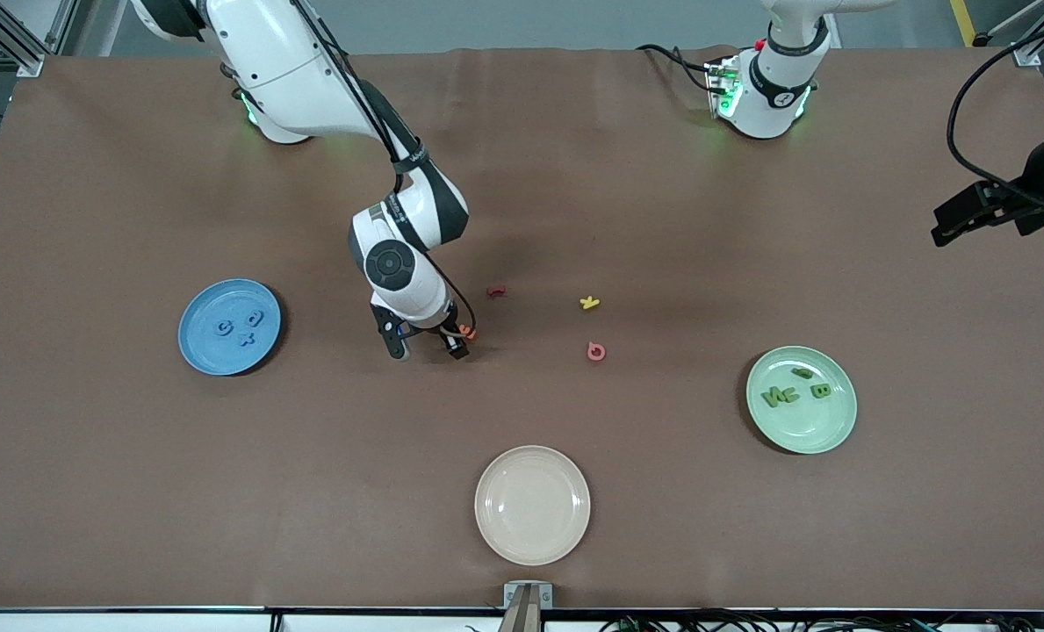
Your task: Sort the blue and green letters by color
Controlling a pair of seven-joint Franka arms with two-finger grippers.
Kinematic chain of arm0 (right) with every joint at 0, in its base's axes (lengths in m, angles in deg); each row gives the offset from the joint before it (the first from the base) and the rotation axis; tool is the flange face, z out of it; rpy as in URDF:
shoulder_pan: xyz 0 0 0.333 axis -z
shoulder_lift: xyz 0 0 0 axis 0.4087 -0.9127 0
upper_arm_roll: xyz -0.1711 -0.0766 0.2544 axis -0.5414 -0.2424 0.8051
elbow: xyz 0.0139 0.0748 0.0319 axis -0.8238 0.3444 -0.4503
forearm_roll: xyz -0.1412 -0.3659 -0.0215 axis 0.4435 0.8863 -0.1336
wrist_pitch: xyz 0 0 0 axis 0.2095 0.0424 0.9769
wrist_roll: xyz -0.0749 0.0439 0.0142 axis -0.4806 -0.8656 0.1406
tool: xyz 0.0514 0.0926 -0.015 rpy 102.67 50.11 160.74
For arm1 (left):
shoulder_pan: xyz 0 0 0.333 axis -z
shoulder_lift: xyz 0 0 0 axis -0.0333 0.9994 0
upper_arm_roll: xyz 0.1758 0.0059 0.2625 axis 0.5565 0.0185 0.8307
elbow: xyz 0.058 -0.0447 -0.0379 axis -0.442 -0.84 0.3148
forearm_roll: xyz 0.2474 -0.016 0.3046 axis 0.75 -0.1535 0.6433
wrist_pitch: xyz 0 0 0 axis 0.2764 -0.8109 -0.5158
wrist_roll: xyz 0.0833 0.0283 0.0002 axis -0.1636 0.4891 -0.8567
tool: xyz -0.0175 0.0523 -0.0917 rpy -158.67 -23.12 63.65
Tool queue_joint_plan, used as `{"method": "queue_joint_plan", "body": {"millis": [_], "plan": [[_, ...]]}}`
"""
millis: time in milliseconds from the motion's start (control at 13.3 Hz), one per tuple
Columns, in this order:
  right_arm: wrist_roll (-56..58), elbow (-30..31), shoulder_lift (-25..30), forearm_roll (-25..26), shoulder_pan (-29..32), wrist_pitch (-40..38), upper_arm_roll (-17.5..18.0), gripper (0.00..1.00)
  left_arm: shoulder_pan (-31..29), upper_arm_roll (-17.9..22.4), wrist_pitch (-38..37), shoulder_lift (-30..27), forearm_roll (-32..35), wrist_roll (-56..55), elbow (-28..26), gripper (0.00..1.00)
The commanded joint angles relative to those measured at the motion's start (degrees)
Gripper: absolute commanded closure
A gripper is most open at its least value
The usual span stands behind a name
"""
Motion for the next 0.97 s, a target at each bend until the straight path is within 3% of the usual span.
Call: {"method": "queue_joint_plan", "body": {"millis": [0, 300, 749, 899], "plan": [[-0.74, -0.64, -1.37, 1.97, -0.01, 0.09, -0.61, 0.50, 0.13, 0.08, 1.30, -1.36, -0.91, 0.94, -2.02, 0.00], [-0.21, -0.73, -1.28, 2.06, 0.17, 0.01, -0.61, 0.73, 0.31, -0.10, 1.12, -1.27, -0.99, 0.94, -2.28, 0.00], [4.79, -0.90, -0.14, 1.97, 1.93, -1.31, -0.70, 0.82, 0.66, -1.68, 1.03, -0.83, -0.91, -0.20, -2.37, 0.00], [11.00, -0.64, 2.22, 2.23, 3.94, -5.42, -0.78, 0.84, 0.58, -1.77, 0.95, -0.83, -0.91, 0.15, -2.37, 0.00]]}}
